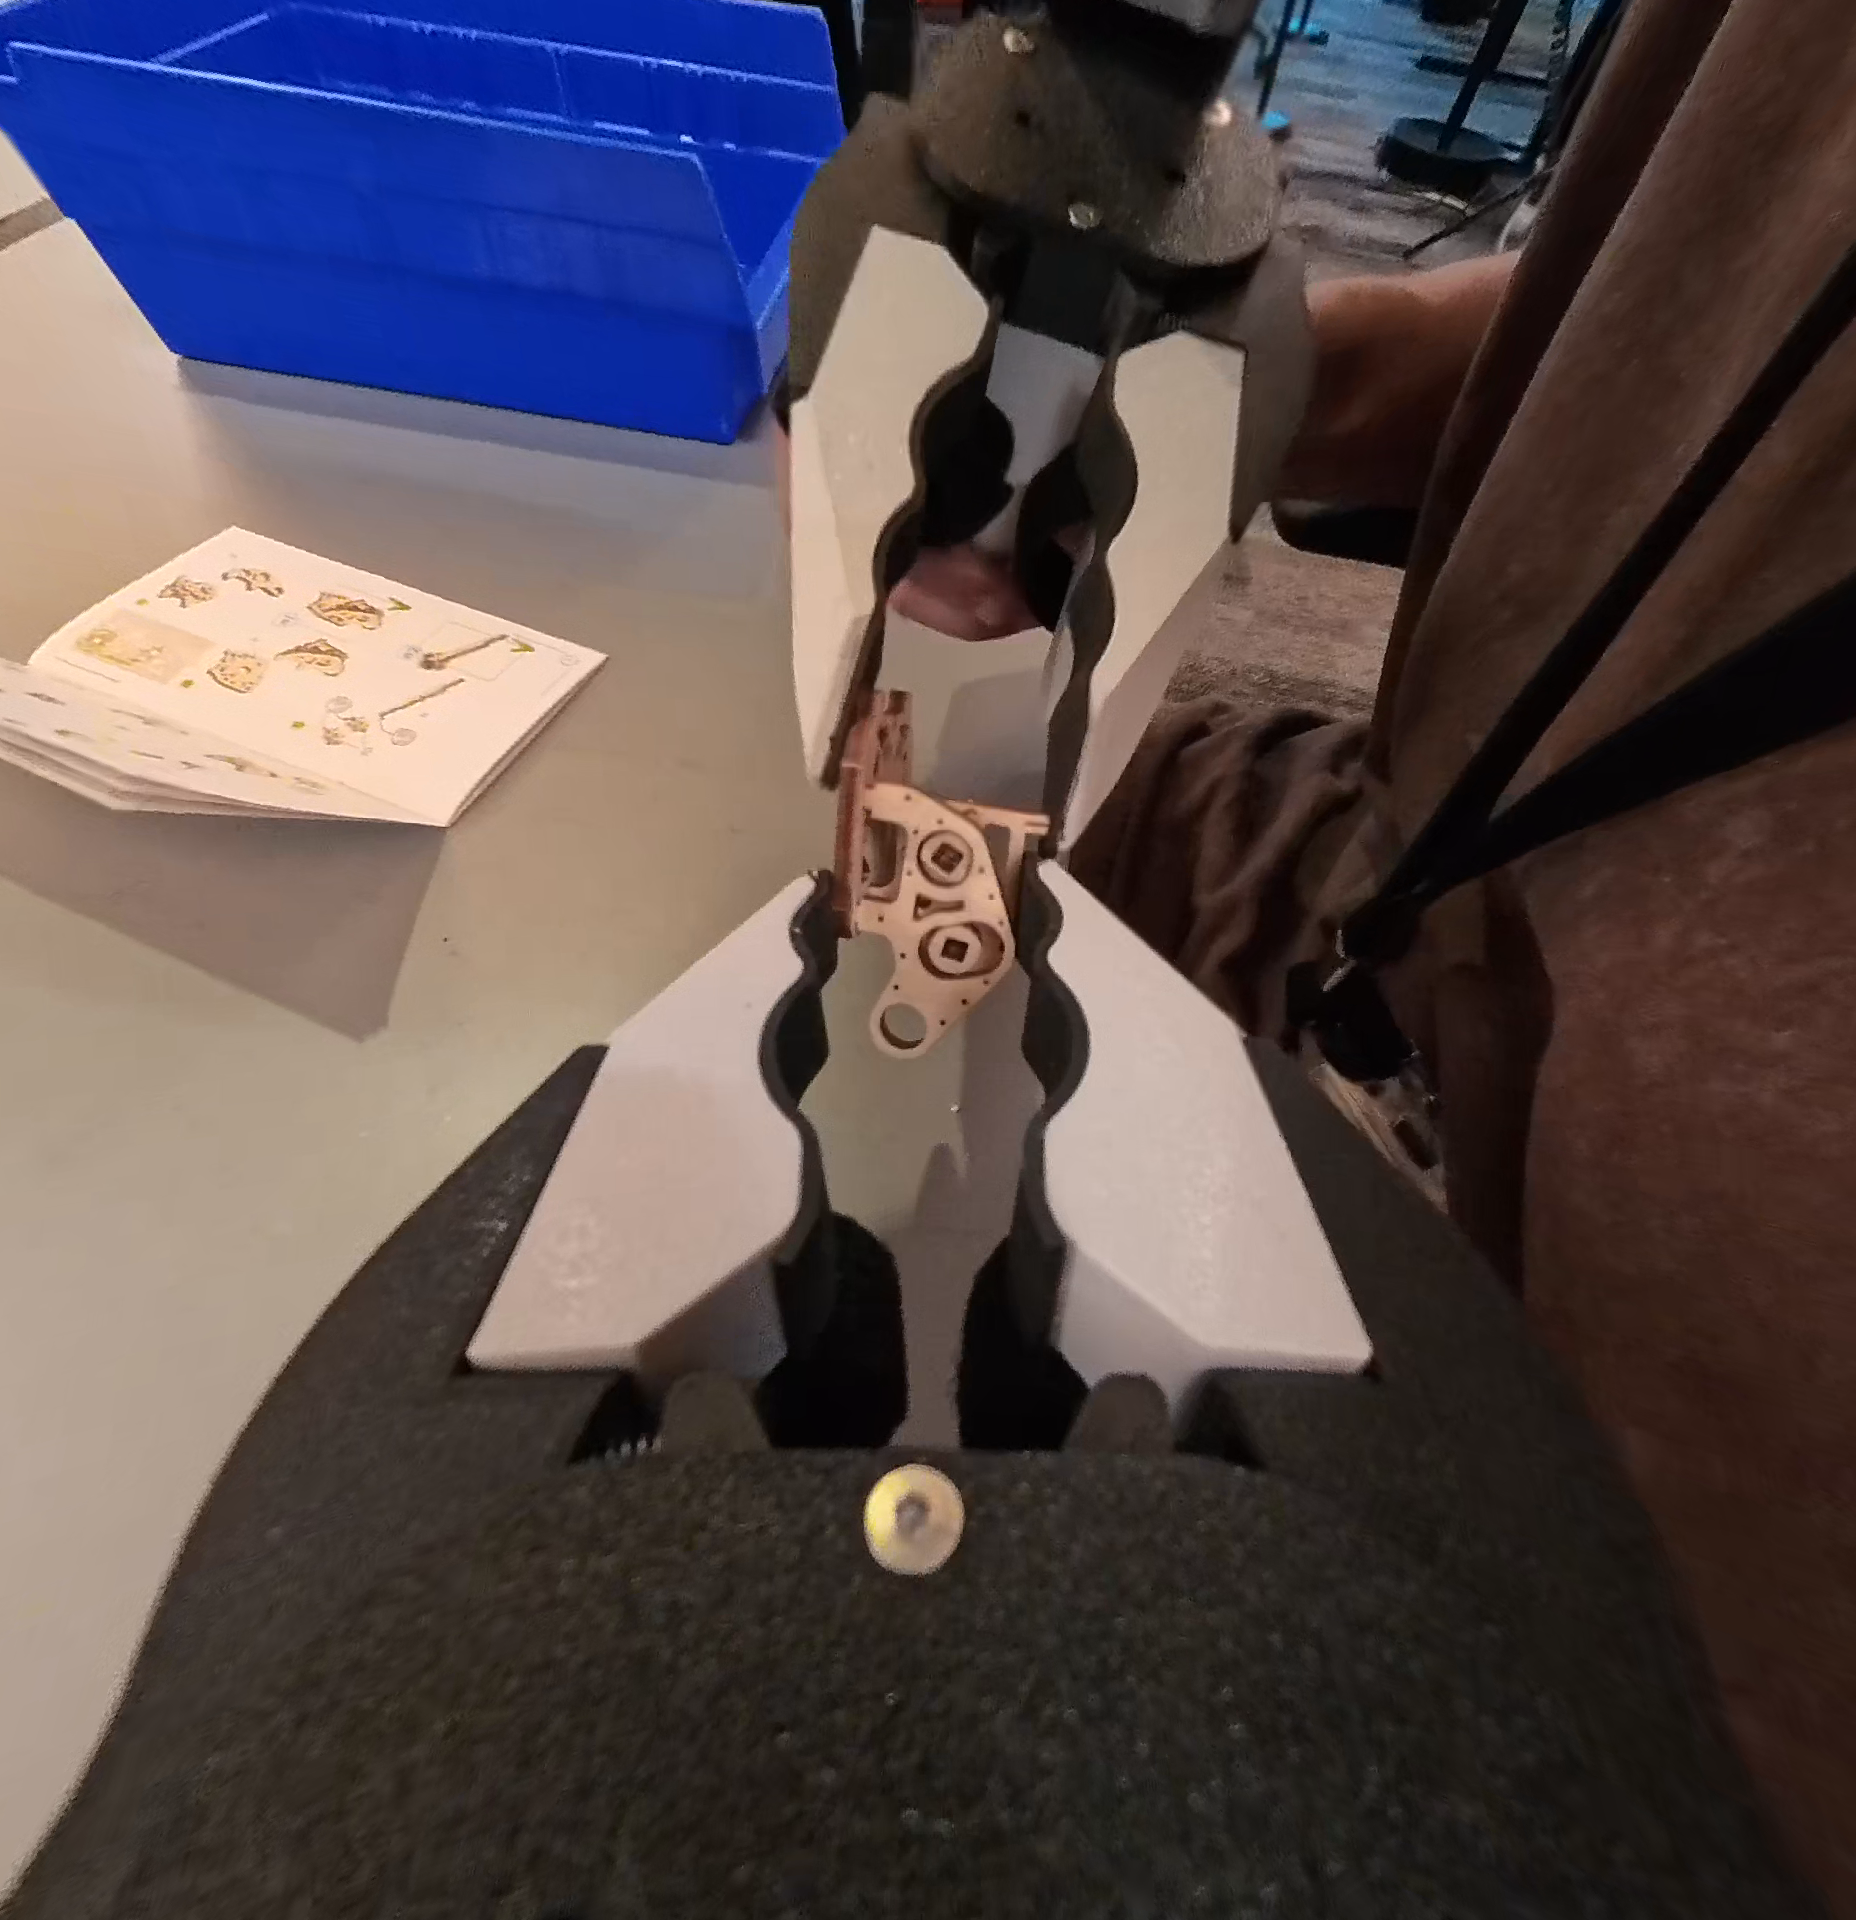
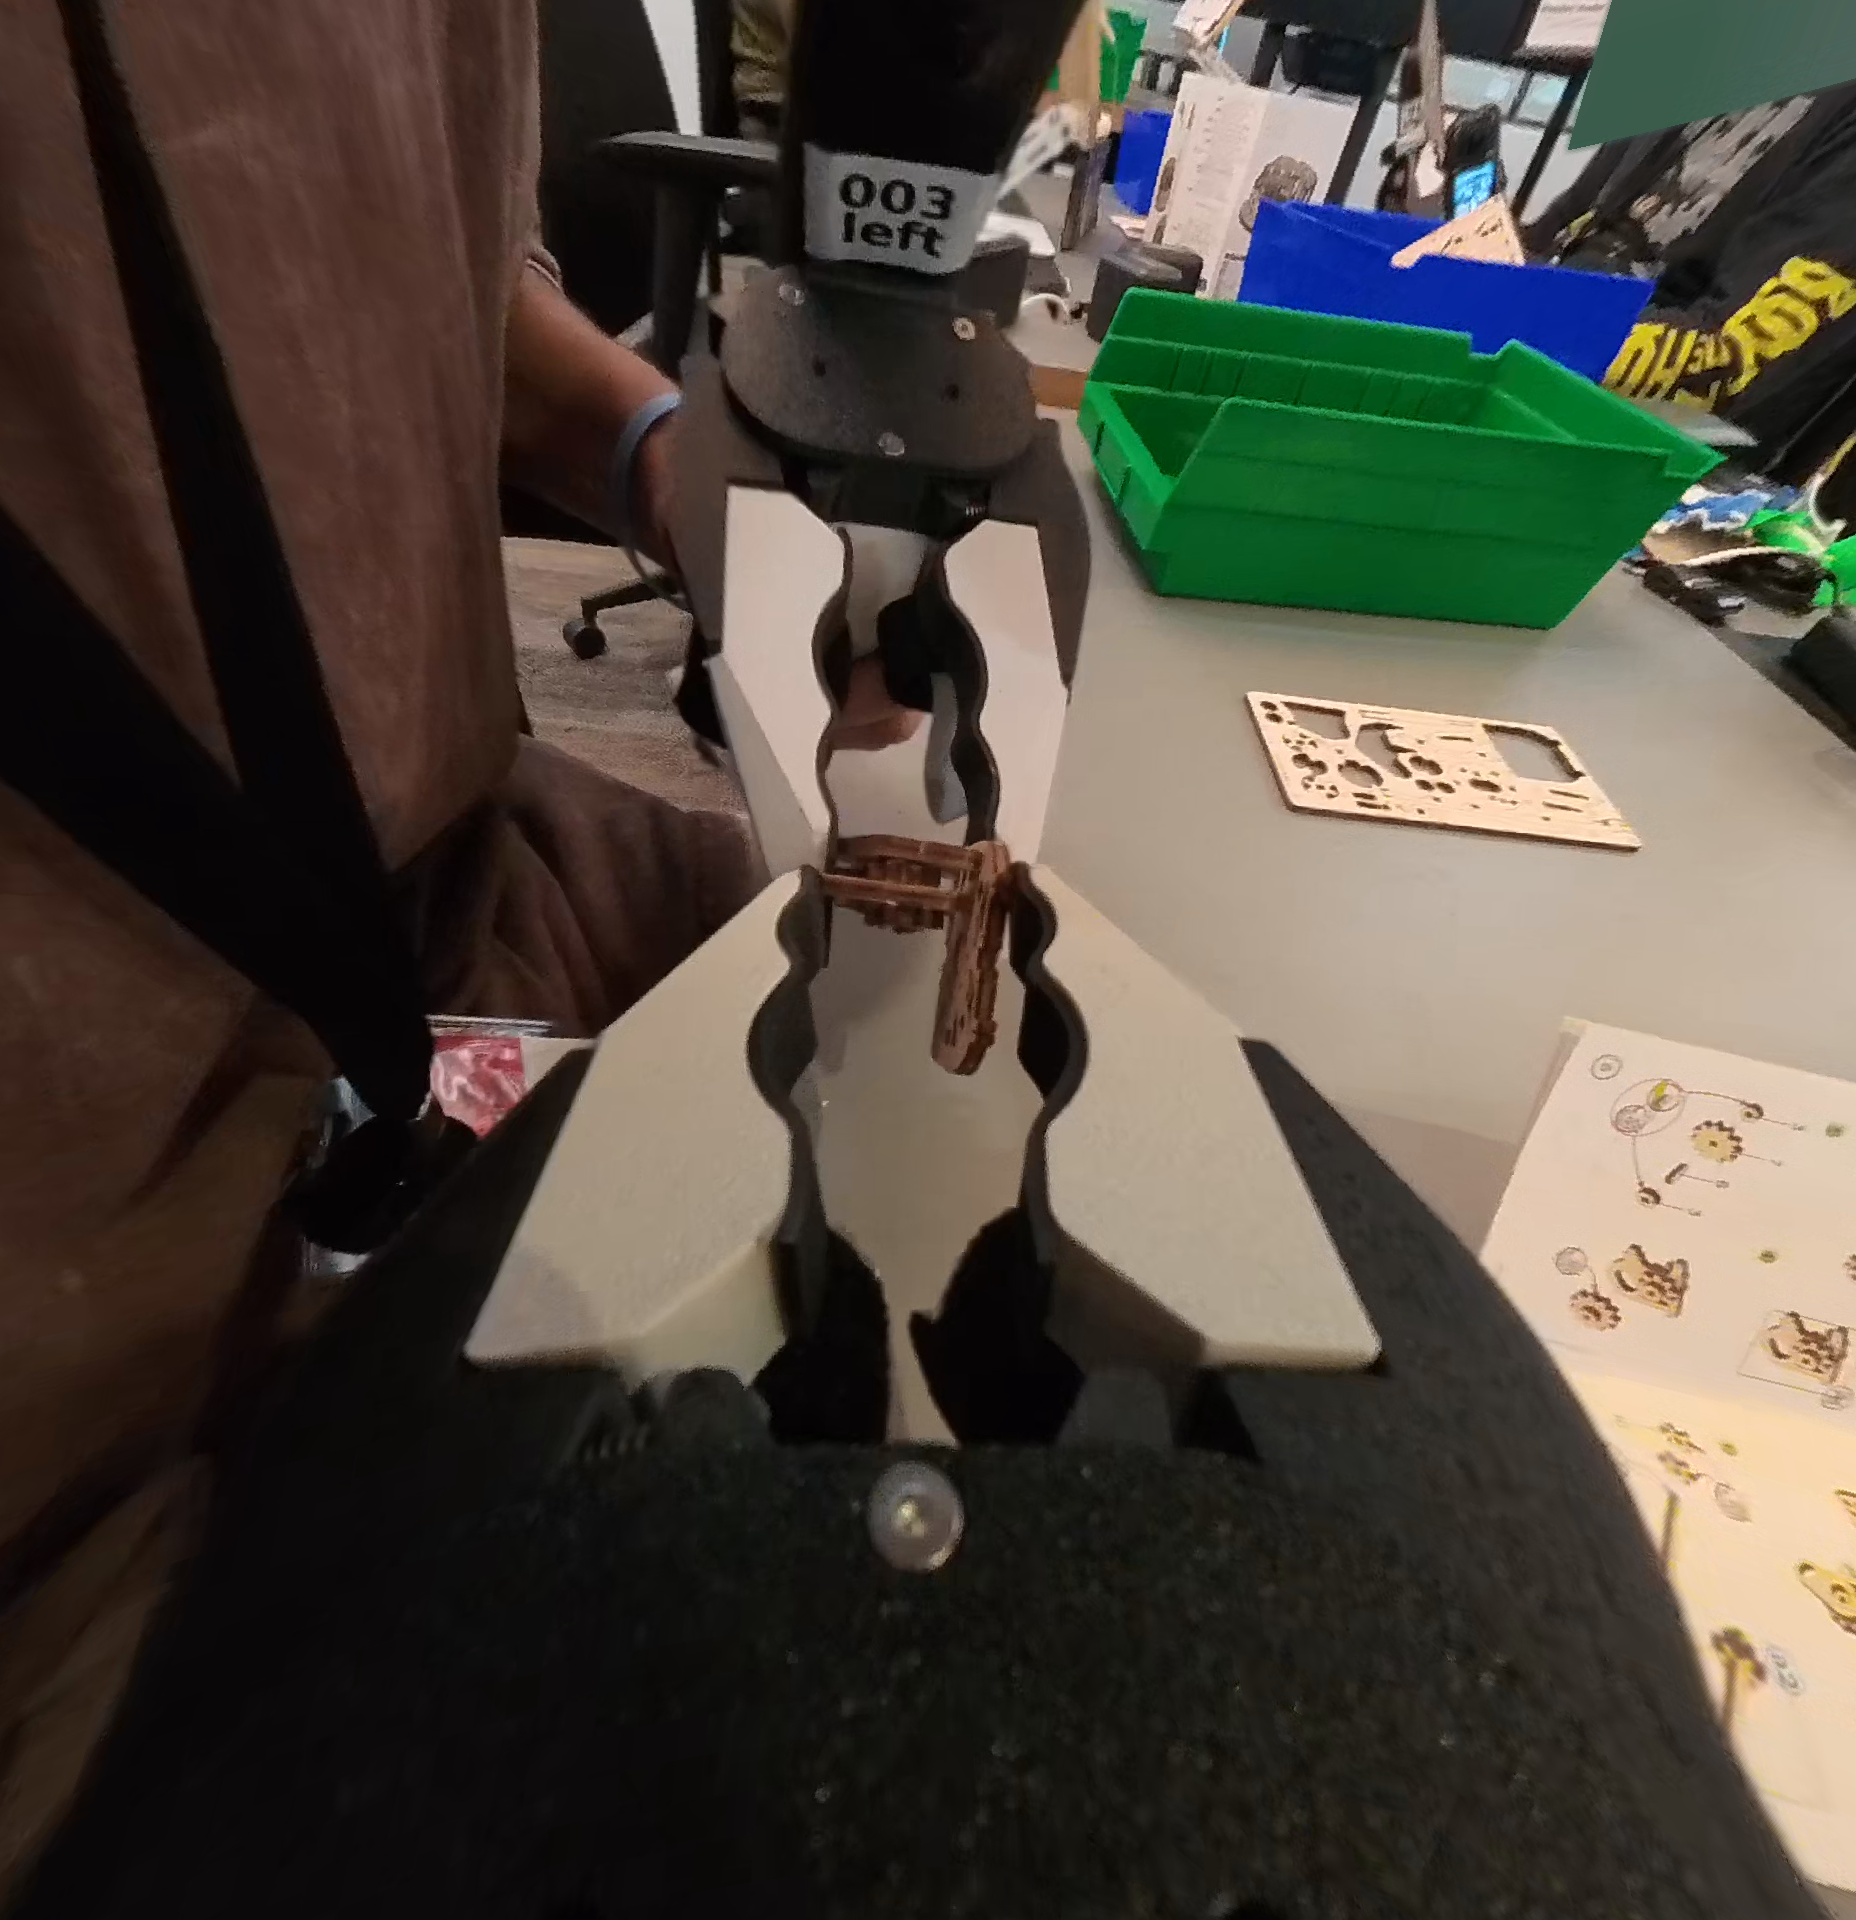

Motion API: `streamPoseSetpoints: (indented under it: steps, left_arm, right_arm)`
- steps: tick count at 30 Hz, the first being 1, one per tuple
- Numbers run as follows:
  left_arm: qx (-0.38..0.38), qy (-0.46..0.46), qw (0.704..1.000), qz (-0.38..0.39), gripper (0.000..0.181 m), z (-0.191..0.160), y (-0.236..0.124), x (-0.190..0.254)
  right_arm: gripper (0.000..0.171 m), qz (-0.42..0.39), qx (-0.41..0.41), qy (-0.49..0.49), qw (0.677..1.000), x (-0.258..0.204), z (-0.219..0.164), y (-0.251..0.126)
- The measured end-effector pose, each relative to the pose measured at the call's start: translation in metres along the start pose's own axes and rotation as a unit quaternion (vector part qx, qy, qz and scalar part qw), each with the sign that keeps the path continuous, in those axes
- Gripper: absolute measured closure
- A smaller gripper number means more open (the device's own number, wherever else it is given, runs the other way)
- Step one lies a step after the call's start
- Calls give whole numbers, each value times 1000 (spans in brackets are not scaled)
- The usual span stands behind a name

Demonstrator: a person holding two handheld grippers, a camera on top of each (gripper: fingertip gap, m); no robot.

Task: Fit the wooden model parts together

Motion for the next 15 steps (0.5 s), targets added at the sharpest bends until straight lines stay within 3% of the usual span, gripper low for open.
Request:
streamPoseSetpoints:
  steps: [15]
  left_arm:
    - [-1,36,999,25,149,-1,1,2]
  right_arm:
    - [138,0,-12,12,1000,-1,-2,0]
Point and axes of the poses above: each gripper's, where its closed fingertips meet, y out along the fingers, z out of its top, x = y × z across the jaws, the point moved 2 cm from there along -y, back along the fingers, and after that the axes turned 14 degrees about z, right-handed, at the moved point
